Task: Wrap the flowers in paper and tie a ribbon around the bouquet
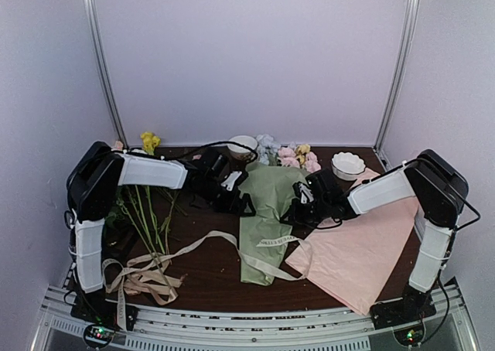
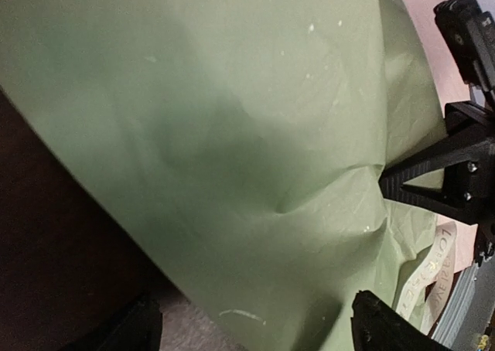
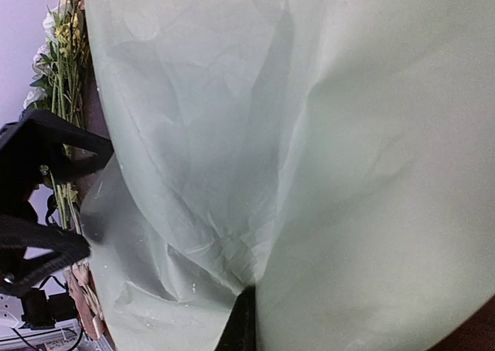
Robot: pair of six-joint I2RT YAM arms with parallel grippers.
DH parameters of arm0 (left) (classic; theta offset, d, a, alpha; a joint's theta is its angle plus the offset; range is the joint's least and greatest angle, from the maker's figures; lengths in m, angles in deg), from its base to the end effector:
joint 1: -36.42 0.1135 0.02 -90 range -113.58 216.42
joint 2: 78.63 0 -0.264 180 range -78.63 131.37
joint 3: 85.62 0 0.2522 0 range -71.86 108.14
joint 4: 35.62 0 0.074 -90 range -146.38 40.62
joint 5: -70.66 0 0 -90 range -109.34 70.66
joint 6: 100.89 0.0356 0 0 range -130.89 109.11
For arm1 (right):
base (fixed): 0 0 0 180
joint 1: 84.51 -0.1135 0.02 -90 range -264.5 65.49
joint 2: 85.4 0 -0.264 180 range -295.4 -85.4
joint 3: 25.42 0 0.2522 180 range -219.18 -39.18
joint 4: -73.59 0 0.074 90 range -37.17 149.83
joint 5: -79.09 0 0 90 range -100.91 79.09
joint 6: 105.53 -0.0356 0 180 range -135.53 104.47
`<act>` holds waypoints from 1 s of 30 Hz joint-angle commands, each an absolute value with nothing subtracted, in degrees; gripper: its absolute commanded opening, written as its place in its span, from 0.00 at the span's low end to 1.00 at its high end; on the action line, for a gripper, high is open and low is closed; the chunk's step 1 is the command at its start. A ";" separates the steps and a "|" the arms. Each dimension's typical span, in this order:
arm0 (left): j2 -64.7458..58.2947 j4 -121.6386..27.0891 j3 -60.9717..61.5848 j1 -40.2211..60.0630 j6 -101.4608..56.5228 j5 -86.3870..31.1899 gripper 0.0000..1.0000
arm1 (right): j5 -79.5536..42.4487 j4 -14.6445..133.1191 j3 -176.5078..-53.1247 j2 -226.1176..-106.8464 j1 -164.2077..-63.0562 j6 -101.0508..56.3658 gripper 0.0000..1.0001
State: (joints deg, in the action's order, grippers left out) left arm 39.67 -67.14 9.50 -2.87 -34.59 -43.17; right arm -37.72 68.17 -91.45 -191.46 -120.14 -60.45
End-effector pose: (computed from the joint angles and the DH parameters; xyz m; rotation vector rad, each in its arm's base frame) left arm 0.3303 -0.2889 0.1597 0.5414 2.6293 -0.9271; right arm 0.2835 0.2230 0.1296 -0.0424 2.6088 1.1598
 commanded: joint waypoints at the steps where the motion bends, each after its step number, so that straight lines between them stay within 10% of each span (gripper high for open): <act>1: 43.62 -62.03 9.61 -3.13 -41.54 -47.48 0.87 | -36.93 67.74 -92.86 -190.62 -120.05 -59.75 0.00; 10: 47.06 -56.62 7.42 -3.73 -45.69 -54.49 0.74 | -37.50 67.66 -94.23 -190.61 -120.02 -59.85 0.00; 17: 45.10 -51.41 6.93 -4.03 -48.56 -57.98 0.00 | -37.63 67.08 -94.64 -190.03 -120.01 -59.52 0.00; 20: 43.58 -50.70 6.23 -4.05 -49.17 -56.46 0.00 | -37.77 65.11 -95.07 -189.05 -119.81 -58.18 0.00; 30: 39.86 -42.27 0.87 -3.75 -56.16 -50.77 0.00 | -33.75 46.93 -91.02 -172.51 -119.04 -46.00 0.51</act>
